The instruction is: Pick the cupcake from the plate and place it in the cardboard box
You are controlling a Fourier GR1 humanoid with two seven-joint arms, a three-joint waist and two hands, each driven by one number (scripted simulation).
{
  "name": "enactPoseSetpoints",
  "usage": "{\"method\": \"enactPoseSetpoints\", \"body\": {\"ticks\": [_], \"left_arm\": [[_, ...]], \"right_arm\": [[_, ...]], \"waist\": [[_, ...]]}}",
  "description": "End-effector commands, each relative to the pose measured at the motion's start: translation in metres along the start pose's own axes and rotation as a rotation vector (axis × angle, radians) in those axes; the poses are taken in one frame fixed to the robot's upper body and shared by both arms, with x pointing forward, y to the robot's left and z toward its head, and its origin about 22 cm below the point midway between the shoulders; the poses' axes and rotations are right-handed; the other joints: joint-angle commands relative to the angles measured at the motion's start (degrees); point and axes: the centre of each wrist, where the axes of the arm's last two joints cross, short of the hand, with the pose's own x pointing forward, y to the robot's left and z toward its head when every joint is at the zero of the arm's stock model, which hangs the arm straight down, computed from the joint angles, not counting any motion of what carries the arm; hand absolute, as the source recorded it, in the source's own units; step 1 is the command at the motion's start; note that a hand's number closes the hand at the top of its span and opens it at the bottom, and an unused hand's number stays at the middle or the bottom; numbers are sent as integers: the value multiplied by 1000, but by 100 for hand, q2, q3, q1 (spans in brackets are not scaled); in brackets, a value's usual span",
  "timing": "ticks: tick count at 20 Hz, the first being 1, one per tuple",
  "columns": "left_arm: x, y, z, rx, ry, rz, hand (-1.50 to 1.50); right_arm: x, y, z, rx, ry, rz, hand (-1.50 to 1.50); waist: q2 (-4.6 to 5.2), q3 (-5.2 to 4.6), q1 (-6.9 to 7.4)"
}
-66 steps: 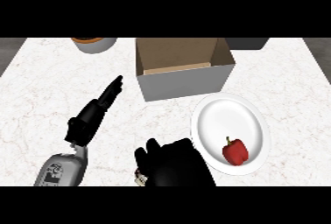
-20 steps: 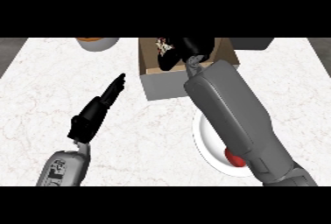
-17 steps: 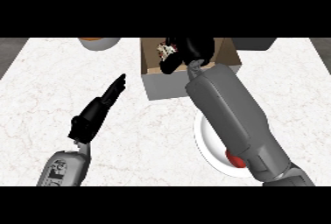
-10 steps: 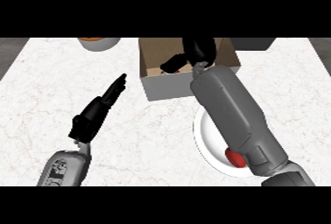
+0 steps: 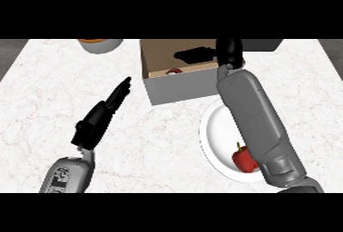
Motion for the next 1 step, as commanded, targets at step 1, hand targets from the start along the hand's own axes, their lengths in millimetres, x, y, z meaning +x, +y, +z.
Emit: {"method": "enactPoseSetpoints", "body": {"ticks": [1], "left_arm": [[-5, -1, 1, 15, 10, -14, 0]], "right_arm": [[-15, -31, -11, -100, -8, -185, -150]], "waist": [[7, -2, -24]]}}
